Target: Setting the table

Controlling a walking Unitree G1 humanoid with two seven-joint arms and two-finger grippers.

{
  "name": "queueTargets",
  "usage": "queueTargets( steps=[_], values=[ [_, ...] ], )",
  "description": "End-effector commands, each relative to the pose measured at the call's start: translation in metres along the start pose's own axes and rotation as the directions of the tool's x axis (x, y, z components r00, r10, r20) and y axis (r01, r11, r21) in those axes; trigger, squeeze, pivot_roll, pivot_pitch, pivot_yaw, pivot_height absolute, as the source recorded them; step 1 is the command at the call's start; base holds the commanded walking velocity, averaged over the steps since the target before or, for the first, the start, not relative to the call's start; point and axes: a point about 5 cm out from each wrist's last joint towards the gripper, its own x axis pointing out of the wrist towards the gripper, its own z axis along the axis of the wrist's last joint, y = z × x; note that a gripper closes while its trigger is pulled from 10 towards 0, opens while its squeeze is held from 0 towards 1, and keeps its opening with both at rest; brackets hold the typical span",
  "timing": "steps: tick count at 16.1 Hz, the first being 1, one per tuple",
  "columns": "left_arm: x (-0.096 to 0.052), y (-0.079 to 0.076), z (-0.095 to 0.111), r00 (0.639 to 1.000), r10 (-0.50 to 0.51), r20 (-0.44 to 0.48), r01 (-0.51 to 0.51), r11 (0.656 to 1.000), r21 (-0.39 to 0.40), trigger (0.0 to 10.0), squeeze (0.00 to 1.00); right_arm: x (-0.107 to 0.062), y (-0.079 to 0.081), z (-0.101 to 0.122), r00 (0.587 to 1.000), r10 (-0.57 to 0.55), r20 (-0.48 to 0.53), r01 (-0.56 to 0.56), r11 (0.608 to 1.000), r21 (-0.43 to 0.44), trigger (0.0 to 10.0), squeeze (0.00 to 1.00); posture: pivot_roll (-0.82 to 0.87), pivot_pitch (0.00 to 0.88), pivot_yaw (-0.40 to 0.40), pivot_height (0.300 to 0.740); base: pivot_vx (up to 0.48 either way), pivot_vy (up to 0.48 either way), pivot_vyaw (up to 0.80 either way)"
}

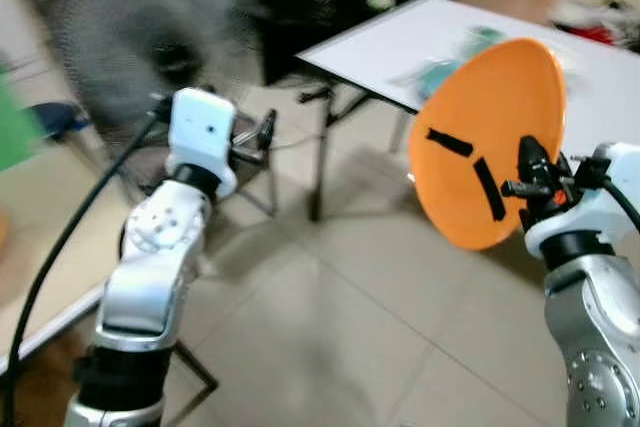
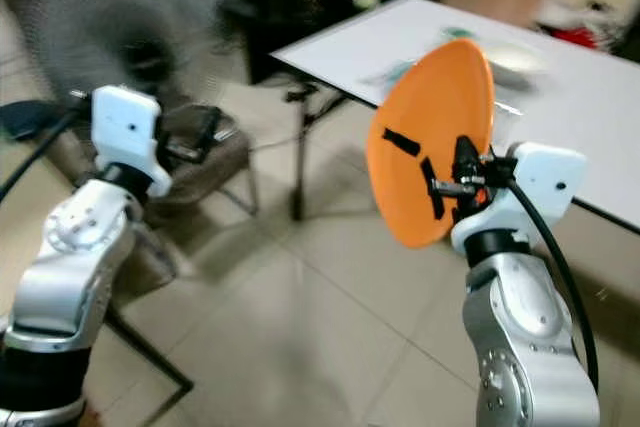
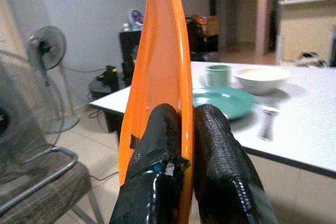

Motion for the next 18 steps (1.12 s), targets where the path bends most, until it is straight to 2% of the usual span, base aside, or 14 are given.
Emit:
queueTargets(
  steps=[1, 7, 9, 10, 12, 15, 18],
  values=[
    [0.001, -0.008, -0.002, 1.0, -0.031, -0.001, 0.031, 0.999, -0.006, 10.0, 0.0, -0.003, -0.004, 0.007, 0.999, -0.024, 0.043, 0.024, 1.0, -0.006, 10.0, 0.0, -0.04, 0.0, 0.028, 0.74, 0.0, -0.352, -0.8],
    [0.0, -0.01, -0.011, 0.999, -0.051, -0.019, 0.051, 0.999, -0.014, 10.0, 0.0, -0.007, -0.006, -0.001, 0.998, -0.056, 0.003, 0.056, 0.998, 0.001, 10.0, 0.0, -0.04, 0.0, 0.036, 0.74, 0.0, -0.337, -0.8],
    [-0.001, -0.01, -0.014, 0.999, -0.046, -0.02, 0.045, 0.998, -0.034, 10.0, 0.0, -0.006, -0.006, -0.002, 0.998, -0.059, -0.005, 0.059, 0.998, 0.007, 10.0, 0.0, -0.04, 0.0, 0.036, 0.74, 0.0, 0.0, -0.8],
    [-0.002, -0.009, -0.018, 0.998, -0.022, -0.051, 0.019, 0.998, -0.061, 10.0, 0.0, -0.007, -0.006, -0.005, 0.998, -0.056, -0.029, 0.056, 0.998, 0.016, 10.0, 0.0, -0.04, 0.0, 0.038, 0.74, 0.0, 0.0, 0.0],
    [-0.005, -0.008, -0.028, 0.995, -0.003, -0.096, -0.002, 0.998, -0.062, 10.0, 0.0, -0.006, -0.004, -0.009, 0.998, -0.036, -0.058, 0.036, 0.999, 0.002, 10.0, 0.0, -0.04, 0.0, 0.034, 0.74, 0.0, 0.0, 0.0],
    [-0.011, -0.007, -0.037, 0.994, -0.001, -0.111, -0.01, 0.995, -0.1, 10.0, 0.0, -0.005, 0.0, -0.013, 0.997, 0.01, -0.08, -0.013, 0.999, -0.031, 10.0, 0.0, -0.03, 0.0, 0.016, 0.74, 0.0, 0.0, 0.0],
    [-0.019, -0.007, -0.041, 0.991, -0.026, -0.13, 0.014, 0.995, -0.097, 10.0, 0.0, 0.001, 0.0, -0.021, 0.995, 0.037, -0.091, -0.035, 0.999, 0.02, 10.0, 0.0, -0.01, 0.0, -0.007, 0.74, 0.185, 0.0, -0.4]
  ],
)
